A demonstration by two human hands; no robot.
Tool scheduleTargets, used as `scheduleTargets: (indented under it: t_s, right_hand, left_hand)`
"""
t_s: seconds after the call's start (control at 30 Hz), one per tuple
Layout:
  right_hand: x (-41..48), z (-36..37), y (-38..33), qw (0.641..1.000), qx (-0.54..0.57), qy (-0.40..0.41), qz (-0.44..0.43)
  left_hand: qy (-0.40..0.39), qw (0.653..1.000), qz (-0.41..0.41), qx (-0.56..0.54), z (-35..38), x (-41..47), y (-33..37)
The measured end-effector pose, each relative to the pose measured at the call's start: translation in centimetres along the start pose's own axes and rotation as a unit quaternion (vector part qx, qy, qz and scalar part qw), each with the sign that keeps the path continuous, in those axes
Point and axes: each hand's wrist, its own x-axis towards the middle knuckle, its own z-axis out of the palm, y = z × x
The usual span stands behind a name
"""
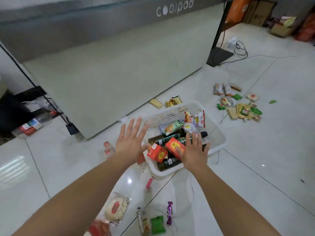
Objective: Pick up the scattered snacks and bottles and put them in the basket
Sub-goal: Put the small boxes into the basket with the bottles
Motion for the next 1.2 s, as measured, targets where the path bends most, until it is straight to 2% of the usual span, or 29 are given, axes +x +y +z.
scheduleTargets:
  t_s: [0.2, 0.4, 0.57, 0.77, 1.0, 1.2]
  right_hand:
    - [-6.5, -22.3, 1.0, 0.999, -0.001, -0.009, 0.044]
    - [-17.2, -46.7, 6.1, 0.991, 0.030, 0.004, 0.131]
    - [-24.1, -58.9, 12.3, 0.980, 0.050, 0.021, 0.190]
    - [-24.2, -62.2, 20.8, 0.971, 0.039, 0.041, 0.233]
    - [-17.5, -64.1, 31.0, 0.973, 0.038, 0.041, 0.225]
    - [-12.5, -67.8, 39.1, 0.969, 0.046, 0.041, 0.241]
  left_hand:
    - [0.017, 0.999, 0.037, 0.025, -21.6, -3.5, -2.7]
    - [0.019, 0.997, 0.072, 0.016, -45.2, -10.3, -1.5]
    - [0.080, 0.991, 0.105, 0.004, -59.9, -11.0, 2.5]
    - [0.088, 0.989, 0.118, -0.003, -64.1, -6.7, 10.4]
    - [0.063, 0.993, 0.103, 0.015, -64.7, -0.2, 19.7]
    - [0.088, 0.991, 0.096, 0.016, -67.8, 6.9, 25.2]
